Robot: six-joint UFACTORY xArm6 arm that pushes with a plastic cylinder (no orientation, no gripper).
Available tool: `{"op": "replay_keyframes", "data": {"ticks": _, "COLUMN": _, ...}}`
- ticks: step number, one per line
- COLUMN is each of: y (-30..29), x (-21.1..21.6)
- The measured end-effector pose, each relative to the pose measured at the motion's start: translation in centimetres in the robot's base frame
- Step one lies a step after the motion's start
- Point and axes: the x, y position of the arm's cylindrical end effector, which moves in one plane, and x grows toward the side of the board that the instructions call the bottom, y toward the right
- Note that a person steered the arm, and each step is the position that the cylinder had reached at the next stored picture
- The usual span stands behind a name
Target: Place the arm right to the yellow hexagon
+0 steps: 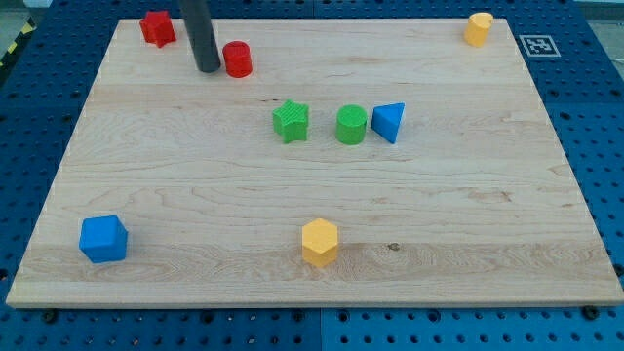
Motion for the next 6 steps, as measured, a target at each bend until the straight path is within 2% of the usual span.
{"op": "replay_keyframes", "data": {"ticks": 2, "y": 6.2, "x": 0.0}}
{"op": "replay_keyframes", "data": {"ticks": 4, "y": 4.4, "x": 0.8}}
{"op": "replay_keyframes", "data": {"ticks": 5, "y": 1.0, "x": 2.4}}
{"op": "replay_keyframes", "data": {"ticks": 6, "y": 0.7, "x": 8.5}}
